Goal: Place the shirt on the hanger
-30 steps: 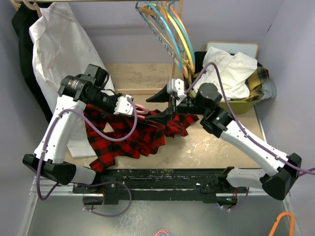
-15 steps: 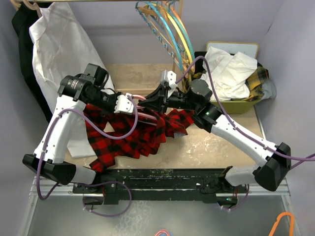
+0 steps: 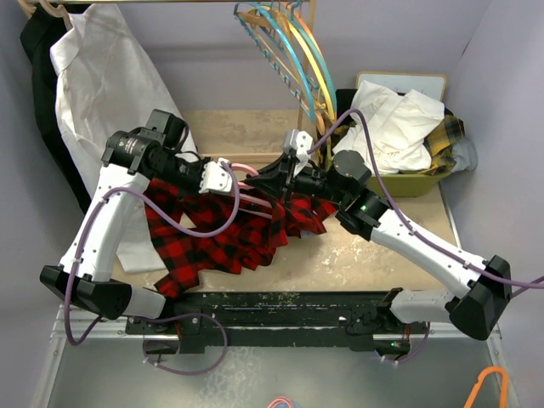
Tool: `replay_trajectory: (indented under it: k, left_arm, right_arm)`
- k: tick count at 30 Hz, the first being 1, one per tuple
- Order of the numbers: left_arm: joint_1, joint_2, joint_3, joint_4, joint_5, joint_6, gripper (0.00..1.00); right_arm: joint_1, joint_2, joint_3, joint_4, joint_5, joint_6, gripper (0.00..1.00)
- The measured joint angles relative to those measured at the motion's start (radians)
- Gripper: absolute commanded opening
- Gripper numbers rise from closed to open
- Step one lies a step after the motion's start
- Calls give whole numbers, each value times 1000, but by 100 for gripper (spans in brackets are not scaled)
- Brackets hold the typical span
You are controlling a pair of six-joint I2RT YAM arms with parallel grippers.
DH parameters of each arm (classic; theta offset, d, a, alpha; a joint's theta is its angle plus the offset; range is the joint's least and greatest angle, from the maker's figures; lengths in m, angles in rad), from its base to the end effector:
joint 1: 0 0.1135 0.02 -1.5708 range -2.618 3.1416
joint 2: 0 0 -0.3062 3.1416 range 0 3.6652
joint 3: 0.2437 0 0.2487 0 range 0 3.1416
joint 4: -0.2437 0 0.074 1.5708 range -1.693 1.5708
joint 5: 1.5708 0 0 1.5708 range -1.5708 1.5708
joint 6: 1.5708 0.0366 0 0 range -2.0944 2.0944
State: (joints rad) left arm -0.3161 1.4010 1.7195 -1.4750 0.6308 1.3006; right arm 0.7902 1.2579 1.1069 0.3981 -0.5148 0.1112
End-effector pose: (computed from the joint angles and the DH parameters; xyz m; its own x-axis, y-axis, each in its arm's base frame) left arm 0.2027 -0.0890 0.4531 0.2272 0.7445 -0.6278 0.9657 -0.0891 0.2438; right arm 0.1814 0.2088 0.4537 0.0651 0.2030 -0.9770 -0.9676 0.2523 -0.0121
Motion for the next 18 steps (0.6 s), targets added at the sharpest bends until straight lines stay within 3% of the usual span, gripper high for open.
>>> replay_trajectory:
  k: [8, 18]
  left_arm:
    - [13, 0, -7, 12, 32, -2, 18]
    - [85, 0, -16, 7, -16, 1, 23]
  right_arm:
    - [-1, -42, -23, -40, 20, -32, 0]
    - [-34, -74, -31, -106, 46, -51, 0]
